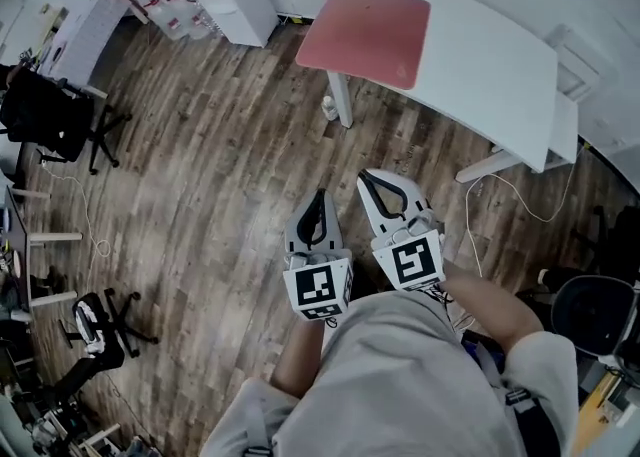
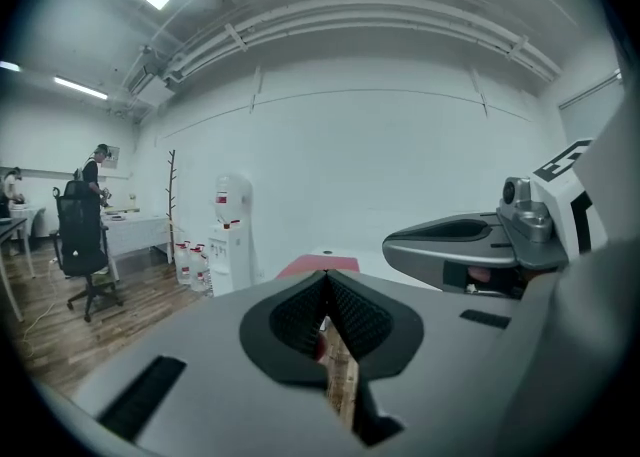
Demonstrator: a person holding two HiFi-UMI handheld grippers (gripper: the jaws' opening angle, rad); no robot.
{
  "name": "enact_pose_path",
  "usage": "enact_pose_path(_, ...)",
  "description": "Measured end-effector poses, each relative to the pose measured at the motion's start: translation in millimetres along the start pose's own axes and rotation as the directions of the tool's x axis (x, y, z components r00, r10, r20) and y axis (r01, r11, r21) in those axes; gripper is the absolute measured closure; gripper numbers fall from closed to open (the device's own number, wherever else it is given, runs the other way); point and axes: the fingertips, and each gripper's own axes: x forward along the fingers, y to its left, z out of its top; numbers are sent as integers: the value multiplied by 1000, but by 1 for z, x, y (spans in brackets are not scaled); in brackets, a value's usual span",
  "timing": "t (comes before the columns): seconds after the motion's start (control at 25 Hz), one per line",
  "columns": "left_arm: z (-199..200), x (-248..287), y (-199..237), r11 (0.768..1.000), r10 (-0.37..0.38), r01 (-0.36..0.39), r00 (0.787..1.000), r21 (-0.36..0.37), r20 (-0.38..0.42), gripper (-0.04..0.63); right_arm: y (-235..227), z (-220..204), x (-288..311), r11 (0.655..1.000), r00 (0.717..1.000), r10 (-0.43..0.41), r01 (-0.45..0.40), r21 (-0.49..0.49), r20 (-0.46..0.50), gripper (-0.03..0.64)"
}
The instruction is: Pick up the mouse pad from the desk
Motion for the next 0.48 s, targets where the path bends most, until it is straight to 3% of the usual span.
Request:
enact_pose_path(0.2,-5,22,34,993,-114,115,992,20,-50,584,0,2,33,996,994,-84,84,-10,-64,575)
enact_pose_path(0.48,-12,44,71,976,-204,210,975,54,-86,583,0,2,62,987,981,-153,145,-72,-119,575)
